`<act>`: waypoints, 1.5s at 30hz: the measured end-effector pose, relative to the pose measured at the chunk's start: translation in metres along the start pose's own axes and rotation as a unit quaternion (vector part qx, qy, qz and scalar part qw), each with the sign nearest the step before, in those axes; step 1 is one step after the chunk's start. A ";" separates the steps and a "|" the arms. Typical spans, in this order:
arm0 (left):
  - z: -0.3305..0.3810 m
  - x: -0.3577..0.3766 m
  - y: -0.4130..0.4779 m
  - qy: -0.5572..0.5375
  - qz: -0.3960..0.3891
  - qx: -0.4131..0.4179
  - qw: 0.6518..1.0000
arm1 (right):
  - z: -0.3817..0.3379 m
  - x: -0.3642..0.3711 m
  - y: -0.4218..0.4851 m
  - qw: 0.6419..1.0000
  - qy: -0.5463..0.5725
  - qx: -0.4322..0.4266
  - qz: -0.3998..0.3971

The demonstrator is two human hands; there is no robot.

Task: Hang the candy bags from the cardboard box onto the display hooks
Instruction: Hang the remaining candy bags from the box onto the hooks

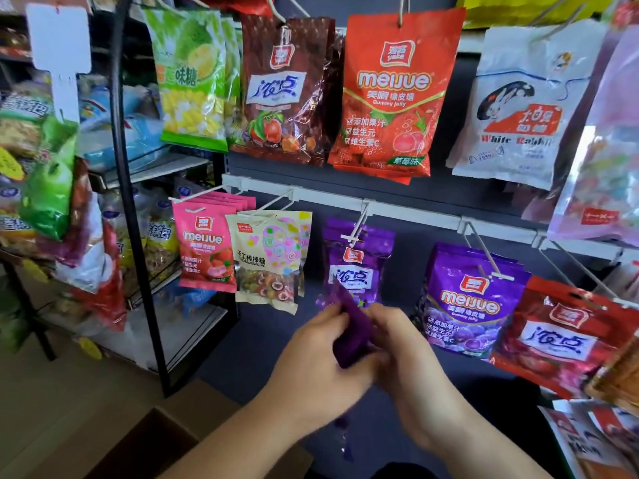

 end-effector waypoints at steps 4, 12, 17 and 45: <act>-0.008 -0.021 0.002 -0.031 0.113 -0.025 0.993 | -0.001 -0.005 0.001 1.000 -0.019 0.005 -0.024; -0.015 -0.039 -0.008 -0.164 0.133 -0.125 0.969 | 0.017 -0.028 0.023 0.973 -0.157 -0.049 0.161; -0.016 -0.053 -0.007 -0.264 0.182 -0.164 0.933 | 0.014 -0.026 0.036 0.996 -0.051 -0.027 0.073; -0.018 -0.104 0.016 -0.049 0.204 -0.108 0.972 | -0.030 -0.044 0.133 0.965 -0.097 -0.091 0.227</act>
Point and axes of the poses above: each hand's wrist, its own y-axis towards the middle knuckle, its own x-axis out of the palm, z = x × y, the point moved 5 cm from there along y, towards the middle knuckle, and after that the axes turned 14 degrees about -y, right-handed, at the moved point
